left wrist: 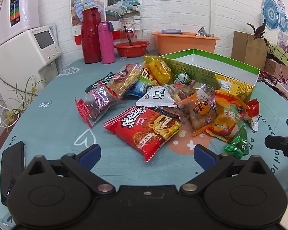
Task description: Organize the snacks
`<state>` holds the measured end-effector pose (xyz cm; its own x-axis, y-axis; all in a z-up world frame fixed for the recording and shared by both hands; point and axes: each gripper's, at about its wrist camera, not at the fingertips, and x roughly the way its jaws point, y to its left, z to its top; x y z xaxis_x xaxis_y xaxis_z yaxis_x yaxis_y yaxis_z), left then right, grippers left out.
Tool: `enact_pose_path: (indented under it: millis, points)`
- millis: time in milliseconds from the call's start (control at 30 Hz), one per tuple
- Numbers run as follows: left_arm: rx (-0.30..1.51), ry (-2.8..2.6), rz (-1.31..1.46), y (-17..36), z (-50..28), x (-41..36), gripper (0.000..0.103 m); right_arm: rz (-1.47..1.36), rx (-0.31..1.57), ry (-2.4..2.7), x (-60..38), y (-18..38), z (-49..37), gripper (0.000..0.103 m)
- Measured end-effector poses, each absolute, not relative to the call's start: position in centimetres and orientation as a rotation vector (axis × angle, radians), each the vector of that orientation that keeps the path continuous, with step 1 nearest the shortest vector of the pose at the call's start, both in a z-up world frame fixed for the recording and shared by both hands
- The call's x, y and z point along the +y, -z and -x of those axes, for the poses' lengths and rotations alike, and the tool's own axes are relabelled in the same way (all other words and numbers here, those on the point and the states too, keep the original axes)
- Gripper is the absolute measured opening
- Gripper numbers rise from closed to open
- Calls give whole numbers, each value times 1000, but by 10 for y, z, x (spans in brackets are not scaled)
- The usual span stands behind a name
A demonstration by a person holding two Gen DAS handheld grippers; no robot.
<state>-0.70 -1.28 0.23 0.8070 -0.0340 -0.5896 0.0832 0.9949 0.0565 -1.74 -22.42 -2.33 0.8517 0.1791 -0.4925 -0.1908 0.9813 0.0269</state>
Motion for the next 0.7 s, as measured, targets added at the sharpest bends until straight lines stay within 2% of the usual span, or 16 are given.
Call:
enact_pose_path:
  millis: [700]
  points:
    - [646,75,-79,4,5,-17,103,17,526,-203,-222,26,15,103]
